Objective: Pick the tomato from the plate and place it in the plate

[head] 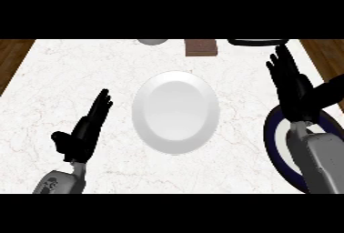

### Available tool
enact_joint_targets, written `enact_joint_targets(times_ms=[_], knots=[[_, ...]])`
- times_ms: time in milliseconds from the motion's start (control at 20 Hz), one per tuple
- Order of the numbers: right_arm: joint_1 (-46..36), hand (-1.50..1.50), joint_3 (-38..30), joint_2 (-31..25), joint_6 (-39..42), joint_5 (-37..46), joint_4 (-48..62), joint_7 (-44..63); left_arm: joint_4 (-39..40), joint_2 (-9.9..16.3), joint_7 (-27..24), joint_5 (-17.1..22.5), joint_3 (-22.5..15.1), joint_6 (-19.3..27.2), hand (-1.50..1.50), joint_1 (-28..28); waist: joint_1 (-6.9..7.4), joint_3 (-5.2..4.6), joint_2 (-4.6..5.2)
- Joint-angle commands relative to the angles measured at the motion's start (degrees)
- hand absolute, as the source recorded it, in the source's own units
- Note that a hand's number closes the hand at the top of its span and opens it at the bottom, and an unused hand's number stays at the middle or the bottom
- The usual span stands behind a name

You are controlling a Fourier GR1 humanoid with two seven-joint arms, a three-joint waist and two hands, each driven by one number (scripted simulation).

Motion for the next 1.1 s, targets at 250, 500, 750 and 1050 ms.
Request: enact_joint_targets(times_ms=[250,500,750,1050], knots=[[16.1,1.50,-14.2,-13.3,25.2,-16.0,-8.9,-9.6,3.4,5.2,8.1,-3.1,6.6,8.2,0.00,3.2,-1.56,0.86,0.28],[20.5,1.50,-10.2,-28.5,5.6,24.2,-1.4,-20.1,3.8,3.1,8.5,-1.5,5.3,7.0,0.00,5.0,-2.07,0.85,1.18],[26.0,-1.50,-18.4,-7.6,15.1,-3.4,4.5,-38.1,2.7,1.9,10.0,-2.5,3.8,8.2,0.00,5.8,-1.43,1.31,0.73],[31.0,-1.50,-15.7,-16.5,26.5,11.0,18.4,-59.3,-0.8,2.0,14.3,-4.8,1.2,8.5,0.00,3.9,2.06,0.72,1.19]])
